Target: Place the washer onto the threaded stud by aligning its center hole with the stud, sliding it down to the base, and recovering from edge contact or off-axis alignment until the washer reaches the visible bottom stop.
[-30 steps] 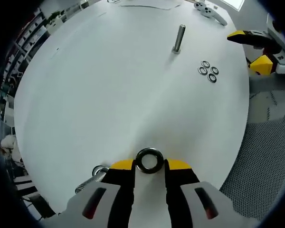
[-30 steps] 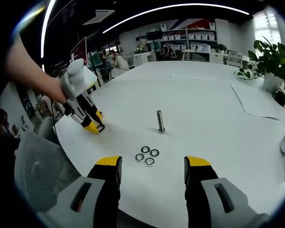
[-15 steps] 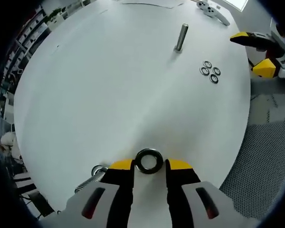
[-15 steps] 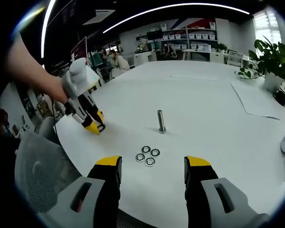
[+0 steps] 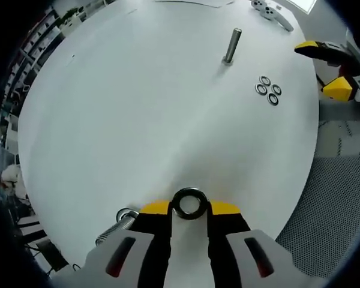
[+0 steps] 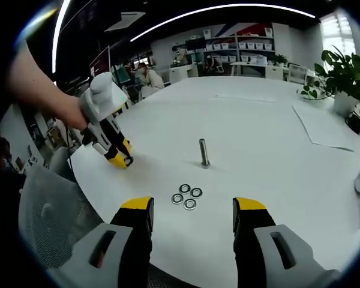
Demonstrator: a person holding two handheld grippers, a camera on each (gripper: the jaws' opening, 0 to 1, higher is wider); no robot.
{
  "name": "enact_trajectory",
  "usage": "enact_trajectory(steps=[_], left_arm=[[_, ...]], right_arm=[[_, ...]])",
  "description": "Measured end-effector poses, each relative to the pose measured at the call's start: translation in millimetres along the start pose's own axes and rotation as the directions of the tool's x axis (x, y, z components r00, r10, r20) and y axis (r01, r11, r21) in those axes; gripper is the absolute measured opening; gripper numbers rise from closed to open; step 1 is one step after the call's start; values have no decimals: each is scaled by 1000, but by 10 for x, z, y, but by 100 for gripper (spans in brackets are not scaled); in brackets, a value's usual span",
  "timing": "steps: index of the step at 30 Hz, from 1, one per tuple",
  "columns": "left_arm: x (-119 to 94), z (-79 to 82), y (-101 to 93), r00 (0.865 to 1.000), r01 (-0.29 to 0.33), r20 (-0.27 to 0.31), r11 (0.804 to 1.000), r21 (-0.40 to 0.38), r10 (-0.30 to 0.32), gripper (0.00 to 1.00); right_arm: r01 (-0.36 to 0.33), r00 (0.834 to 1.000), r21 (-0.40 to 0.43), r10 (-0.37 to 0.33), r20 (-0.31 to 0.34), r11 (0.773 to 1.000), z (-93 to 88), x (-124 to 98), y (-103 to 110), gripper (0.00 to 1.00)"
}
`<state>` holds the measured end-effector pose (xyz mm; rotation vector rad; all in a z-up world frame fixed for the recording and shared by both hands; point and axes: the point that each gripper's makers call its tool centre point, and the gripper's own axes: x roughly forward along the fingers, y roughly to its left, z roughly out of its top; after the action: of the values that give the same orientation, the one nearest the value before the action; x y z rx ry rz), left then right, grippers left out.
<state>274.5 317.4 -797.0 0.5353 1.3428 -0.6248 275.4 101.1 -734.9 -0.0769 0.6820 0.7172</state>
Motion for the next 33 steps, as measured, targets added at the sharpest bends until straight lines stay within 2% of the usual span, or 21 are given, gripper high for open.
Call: enact_trajectory(steps=[11,16,23,27,30,33], left_arm=[[-2,-3,1,1000,-3,22,1000,-4,3,19],[-10,-6,2,999,-6,52,1000,-24,7,19],[-43,-53,-17,1000,9,28,1000,-2,-9,18],[-92,-7,3,998,14,55,1000,2,-14,18],[-161,35,-5,998,9,66,999,48,-12,18],[-214,69,13,997,11,74,998,57,-15,18]], right_arm=[[1,1000,-5,-1,-4,1000,-7,2,-5,55],[0,1000,1,0,-1,1000,-4,3,-9,55],[4,1000,-8,-4,-11,1000,-21,4,-11,54],[7,1000,-5,-7,-8,1000,-15,1,-21,54],[7,1000,-4,-7,-8,1000,-15,2,-21,54],[6,1000,-7,-6,-6,1000,-15,4,-17,54]])
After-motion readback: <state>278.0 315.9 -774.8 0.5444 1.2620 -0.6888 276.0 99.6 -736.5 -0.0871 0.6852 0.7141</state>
